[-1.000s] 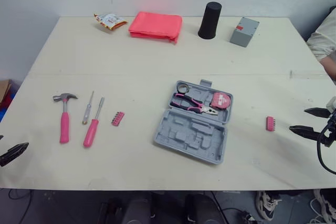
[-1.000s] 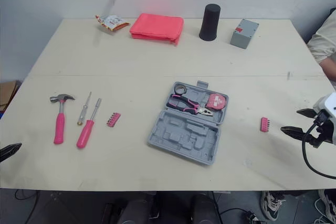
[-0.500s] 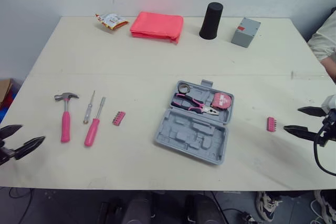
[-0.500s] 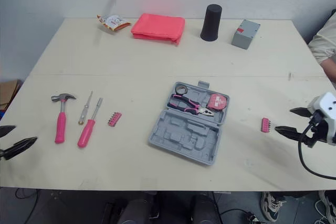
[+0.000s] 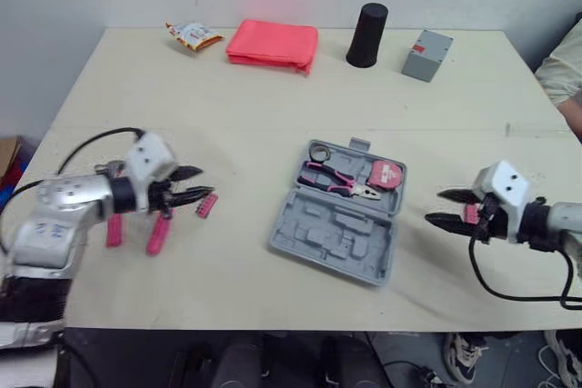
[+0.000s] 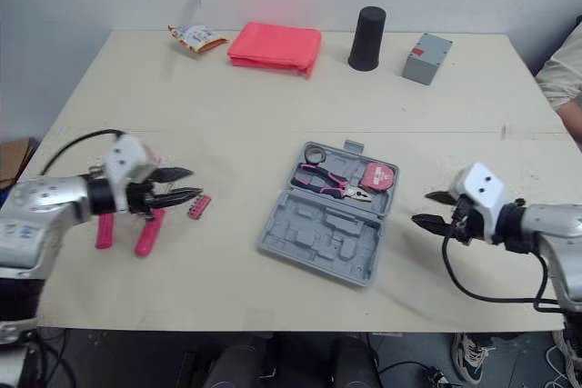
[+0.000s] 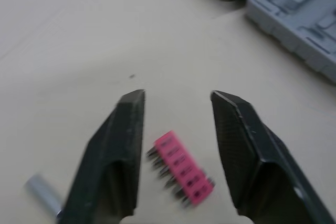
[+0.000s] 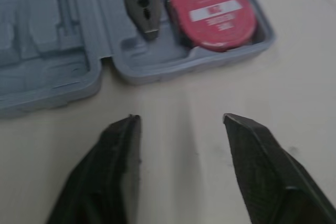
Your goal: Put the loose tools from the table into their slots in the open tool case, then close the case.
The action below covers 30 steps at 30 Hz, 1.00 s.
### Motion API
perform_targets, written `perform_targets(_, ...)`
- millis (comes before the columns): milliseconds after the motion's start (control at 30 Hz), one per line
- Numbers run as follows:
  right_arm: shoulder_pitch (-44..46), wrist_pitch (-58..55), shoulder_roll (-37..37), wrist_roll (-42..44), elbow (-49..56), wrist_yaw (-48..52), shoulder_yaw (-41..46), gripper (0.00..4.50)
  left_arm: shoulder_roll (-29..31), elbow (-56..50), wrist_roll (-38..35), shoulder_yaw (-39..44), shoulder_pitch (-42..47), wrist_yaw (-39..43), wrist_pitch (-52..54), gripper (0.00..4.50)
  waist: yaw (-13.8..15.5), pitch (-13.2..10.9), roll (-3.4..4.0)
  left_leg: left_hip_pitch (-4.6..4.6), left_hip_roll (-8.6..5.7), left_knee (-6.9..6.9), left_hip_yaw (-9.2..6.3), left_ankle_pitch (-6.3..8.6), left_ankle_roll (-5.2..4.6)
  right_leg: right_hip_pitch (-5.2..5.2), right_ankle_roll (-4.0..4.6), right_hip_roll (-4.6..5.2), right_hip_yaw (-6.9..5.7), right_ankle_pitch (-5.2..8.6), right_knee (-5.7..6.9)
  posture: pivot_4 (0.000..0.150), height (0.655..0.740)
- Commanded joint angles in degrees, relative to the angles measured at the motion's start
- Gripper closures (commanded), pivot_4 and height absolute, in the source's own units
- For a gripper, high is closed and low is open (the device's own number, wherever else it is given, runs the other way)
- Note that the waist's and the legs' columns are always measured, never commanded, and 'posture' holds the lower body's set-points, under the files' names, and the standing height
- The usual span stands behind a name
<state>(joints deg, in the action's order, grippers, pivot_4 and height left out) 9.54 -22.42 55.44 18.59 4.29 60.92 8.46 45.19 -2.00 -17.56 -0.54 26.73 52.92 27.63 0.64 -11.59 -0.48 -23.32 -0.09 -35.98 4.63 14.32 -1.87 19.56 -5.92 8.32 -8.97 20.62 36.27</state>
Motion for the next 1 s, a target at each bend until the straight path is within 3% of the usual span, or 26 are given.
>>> perform_targets(33, -0.49, 0.87, -0.35, -2.31, 1.62, -1.44, -1.61, 3.75, -4.42, 4.96, 4.17, -5.81, 4.78, -0.5, -1.81, 4.33, 0.53, 0.0, 0.0, 0.01, 0.0, -0.09, 0.0, 0.01, -0.01, -0.02, -0.01, 0.0, -0.01, 0.0, 0.07, 0.15, 0.7355)
perform_targets(67, -0.47, 1.17, -0.76, -2.82, 1.55, -1.88, -2.34, 4.25, -6.27, 7.36, 5.61, -7.42, 6.39, -1.07, -2.34, 4.5, 0.68, 0.0, -0.01, 0.01, 0.0, -0.17, 0.0, 0.0, -0.01, -0.02, -0.01, 0.0, -0.02, 0.0, 0.14, 0.15, 0.7355)
perform_targets(100, -0.25, 1.28, -1.3, -3.23, 1.51, -2.28, -3.02, 4.45, -8.05, 9.86, 6.65, -8.63, 7.88, -1.46, -2.92, 4.5, 0.78, 0.0, -0.01, 0.01, 0.0, -0.2, 0.01, 0.0, -0.02, -0.02, -0.01, 0.0, -0.03, 0.0, 0.17, 0.15, 0.7355)
perform_targets(367, 1.68, 0.54, -4.49, -4.15, 1.57, -3.33, -6.3, 4.45, -17.92, 24.08, 13.76, -14.88, 15.84, -1.64, -12.41, 4.5, 0.86, 0.0, -0.02, -0.01, -0.03, -0.24, -0.01, 0.0, -0.06, -0.02, -0.01, 0.01, -0.14, -0.01, 0.2, 0.15, 0.7355)
perform_targets(633, 3.69, 1.07, -5.81, -4.26, 0.92, -2.89, -7.95, 4.45, -24.15, 30.52, 16.59, -15.84, 19.89, -1.91, -15.88, 4.5, 0.83, 0.01, -0.04, -0.02, -0.05, -0.31, -0.05, 0.01, -0.09, -0.05, -0.02, 0.03, -0.18, -0.01, 0.22, 0.15, 0.7355)
perform_targets(833, 6.77, 2.4, -7.91, -5.95, -1.64, -2.94, -9.76, 4.45, -25.91, 29.86, 16.45, -16.18, 20.02, 0.16, -14.71, 4.5, 0.63, 0.01, -0.04, -0.01, -0.04, -0.32, -0.06, 0.02, -0.09, -0.05, -0.02, 0.02, -0.18, -0.01, 0.23, 0.15, 0.7355)
perform_targets(1000, 8.19, 3.9, -8.79, -6.71, -2.95, -1.36, -11.32, 4.45, -22.81, 19.42, 16.07, -19.02, 14.33, 5.43, -9.8, 4.5, 0.07, 0.03, -0.06, 0.0, -0.02, -0.33, -0.06, 0.02, -0.09, -0.06, -0.02, 0.0, -0.15, -0.01, 0.24, 0.15, 0.7355)
